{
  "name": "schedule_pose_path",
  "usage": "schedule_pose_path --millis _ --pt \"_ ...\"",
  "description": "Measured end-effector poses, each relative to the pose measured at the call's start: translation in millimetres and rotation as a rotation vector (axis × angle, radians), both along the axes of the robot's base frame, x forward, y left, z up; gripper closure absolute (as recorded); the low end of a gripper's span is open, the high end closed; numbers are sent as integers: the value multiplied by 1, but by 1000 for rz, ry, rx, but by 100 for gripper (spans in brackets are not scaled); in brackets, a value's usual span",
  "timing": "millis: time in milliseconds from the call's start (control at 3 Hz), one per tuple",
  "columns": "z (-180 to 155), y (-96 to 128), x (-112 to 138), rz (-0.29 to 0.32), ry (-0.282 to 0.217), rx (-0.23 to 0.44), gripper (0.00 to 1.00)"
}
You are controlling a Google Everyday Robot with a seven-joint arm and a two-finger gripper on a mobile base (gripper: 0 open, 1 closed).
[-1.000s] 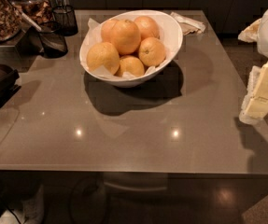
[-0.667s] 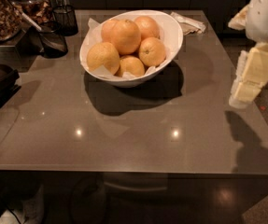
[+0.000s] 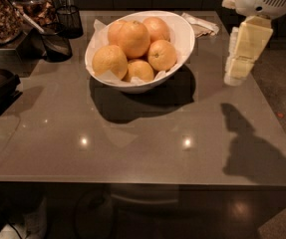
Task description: Pick orange from white bowl
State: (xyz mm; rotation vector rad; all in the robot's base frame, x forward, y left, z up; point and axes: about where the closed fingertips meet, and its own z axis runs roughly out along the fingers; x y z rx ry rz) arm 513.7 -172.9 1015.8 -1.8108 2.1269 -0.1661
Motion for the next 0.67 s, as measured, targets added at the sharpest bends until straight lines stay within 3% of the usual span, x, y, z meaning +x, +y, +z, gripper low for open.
schedule_pose_path --millis 333,667 --pt "3 7 9 14 -31 6 0" --pt "7 28 34 76 -83 -17 0"
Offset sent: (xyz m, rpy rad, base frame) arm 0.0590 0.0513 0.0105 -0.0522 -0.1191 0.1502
